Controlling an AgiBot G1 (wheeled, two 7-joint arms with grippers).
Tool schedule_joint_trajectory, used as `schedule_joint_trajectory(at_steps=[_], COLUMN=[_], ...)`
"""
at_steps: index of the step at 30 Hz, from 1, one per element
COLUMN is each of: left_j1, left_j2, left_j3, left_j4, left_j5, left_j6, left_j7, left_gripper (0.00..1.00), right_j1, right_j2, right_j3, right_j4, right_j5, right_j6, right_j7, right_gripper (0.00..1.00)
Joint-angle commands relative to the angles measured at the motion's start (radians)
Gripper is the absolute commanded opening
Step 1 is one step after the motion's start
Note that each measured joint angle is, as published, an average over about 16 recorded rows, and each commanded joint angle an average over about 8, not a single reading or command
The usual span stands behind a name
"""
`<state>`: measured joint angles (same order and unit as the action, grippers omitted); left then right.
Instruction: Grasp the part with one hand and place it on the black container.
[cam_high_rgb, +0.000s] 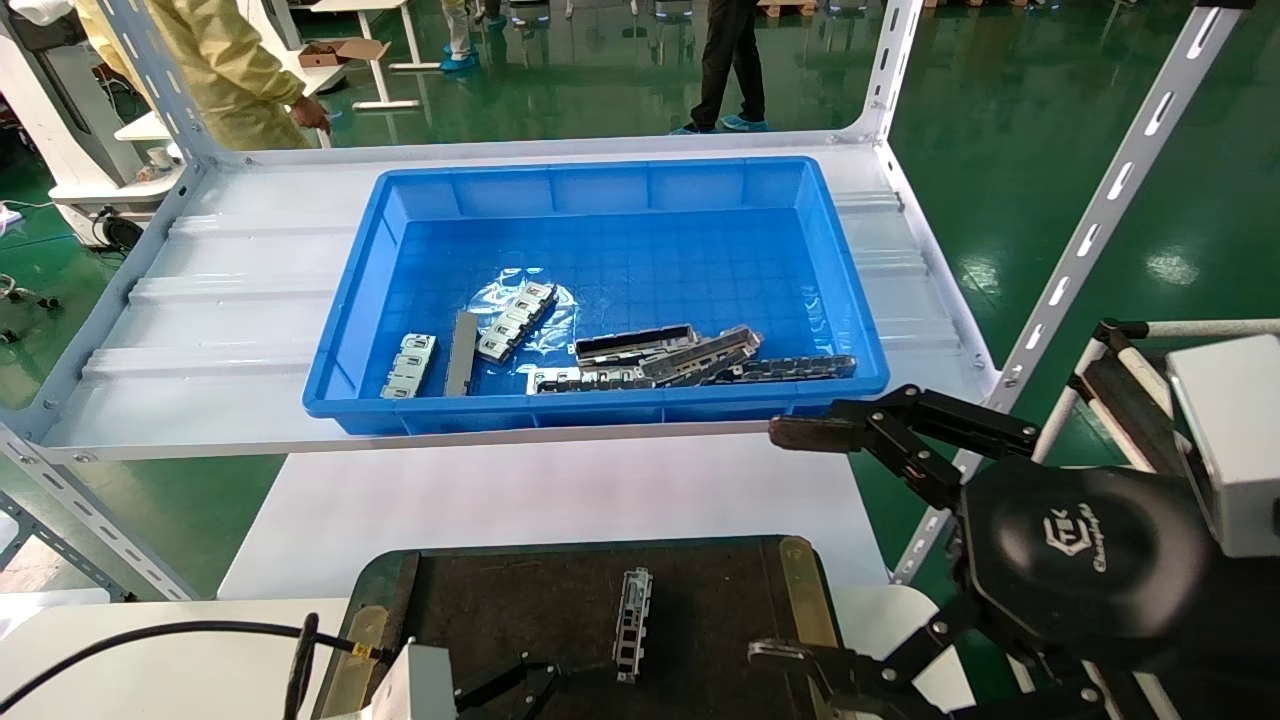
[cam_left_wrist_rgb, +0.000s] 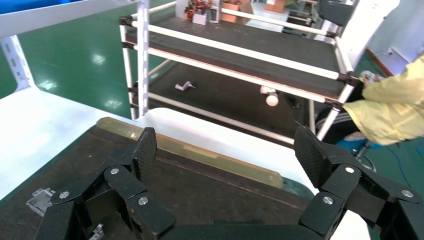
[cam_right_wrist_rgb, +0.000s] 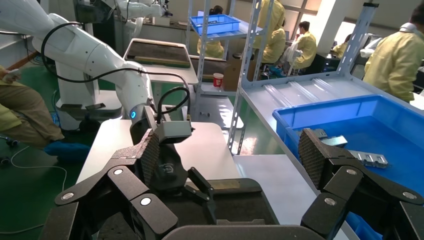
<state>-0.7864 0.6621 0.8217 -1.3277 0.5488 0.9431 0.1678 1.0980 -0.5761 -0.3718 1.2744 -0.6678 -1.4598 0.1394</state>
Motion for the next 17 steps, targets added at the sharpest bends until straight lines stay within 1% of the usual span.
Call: schedule_joint_trajectory(at_steps=[1,9,17], left_j1=[-0.005,-0.027,-0.027], left_j2=[-0.013,-0.053,-0.073], left_j3=[-0.001,-0.002,-0.007], left_j4=[-0.001,-0.004,-0.009], left_j5=[0.0,0.001,-0.015], left_j6=[0.024,0.106,0.135], left_j7=[0.003,-0.001,-0.008], left_gripper=[1.0,1.0,1.0], right_j1=[0.0,0.0,0.0], right_j2=[0.0,0.0,0.0], right_j3=[0.0,0.0,0.0], right_j4=[0.0,0.0,0.0], right_j5=[0.0,0.0,0.0], right_j6=[0.0,0.0,0.0], right_j7=[0.0,0.0,0.0], right_gripper=[1.0,1.0,1.0])
